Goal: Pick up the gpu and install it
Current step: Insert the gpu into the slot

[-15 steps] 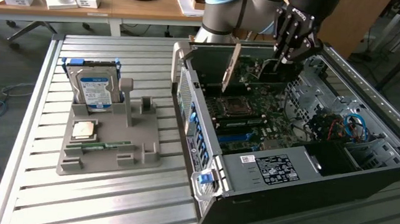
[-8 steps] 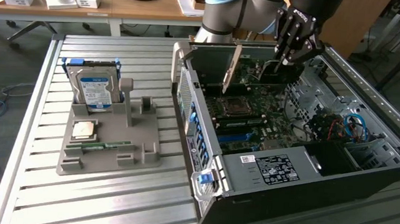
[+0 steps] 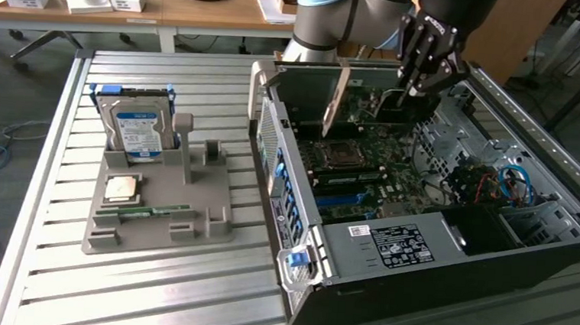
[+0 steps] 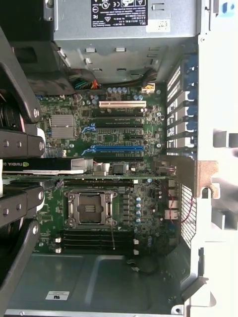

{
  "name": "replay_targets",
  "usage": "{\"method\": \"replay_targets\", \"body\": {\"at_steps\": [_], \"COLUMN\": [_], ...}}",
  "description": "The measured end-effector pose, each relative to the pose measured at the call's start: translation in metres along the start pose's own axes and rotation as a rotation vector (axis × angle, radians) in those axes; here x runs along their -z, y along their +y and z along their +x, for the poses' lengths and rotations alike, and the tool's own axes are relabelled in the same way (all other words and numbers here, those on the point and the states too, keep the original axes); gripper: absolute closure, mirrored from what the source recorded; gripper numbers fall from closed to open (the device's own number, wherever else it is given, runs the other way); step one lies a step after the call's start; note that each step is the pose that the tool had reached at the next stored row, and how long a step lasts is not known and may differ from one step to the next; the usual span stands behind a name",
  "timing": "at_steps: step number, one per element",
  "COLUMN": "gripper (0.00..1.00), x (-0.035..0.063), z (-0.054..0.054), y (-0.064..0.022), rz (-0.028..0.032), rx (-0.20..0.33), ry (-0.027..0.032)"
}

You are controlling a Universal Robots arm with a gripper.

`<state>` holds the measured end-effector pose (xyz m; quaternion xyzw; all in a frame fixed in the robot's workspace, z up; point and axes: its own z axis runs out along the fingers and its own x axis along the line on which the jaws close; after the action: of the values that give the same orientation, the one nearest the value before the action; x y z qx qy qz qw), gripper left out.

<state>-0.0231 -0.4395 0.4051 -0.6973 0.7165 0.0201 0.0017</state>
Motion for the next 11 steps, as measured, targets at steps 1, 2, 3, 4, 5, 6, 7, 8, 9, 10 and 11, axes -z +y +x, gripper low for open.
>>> {"method": "replay_targets", "body": {"at_steps": [1,2,3,4,5,6,7,8,9,10,11], "gripper": [0.74,0.74,0.74,0.74,0.74,0.74,0.74,0.74,0.74,0.74,0.74], "x": [-0.0008,-0.0016,-0.0025,-0.0034,-0.0042,-0.0049,-0.0056,-0.0060,-0.0060,-0.0060,-0.0060], "z": [0.0000,0.0001,0.0001,0.0001,0.0001,0.0001,0.0001,0.0002,0.0002,0.0002,0.0002], "y": [0.0000,0.0000,-0.0001,-0.0001,-0.0001,-0.0001,-0.0001,-0.0001,-0.0001,-0.0001,-0.0001], "rz": [0.0000,0.0000,0.0000,0.0000,-0.0001,0.0000,0.0000,0.0000,0.0000,0.0000,0.0000], "rx": [0.000,0.000,0.000,0.000,0.000,0.000,0.000,0.000,0.000,0.000,0.000], "ry": [0.0001,0.0001,0.0000,0.0000,0.0001,0.0001,0.0001,0.0001,0.0002,0.0002,0.0001]}}
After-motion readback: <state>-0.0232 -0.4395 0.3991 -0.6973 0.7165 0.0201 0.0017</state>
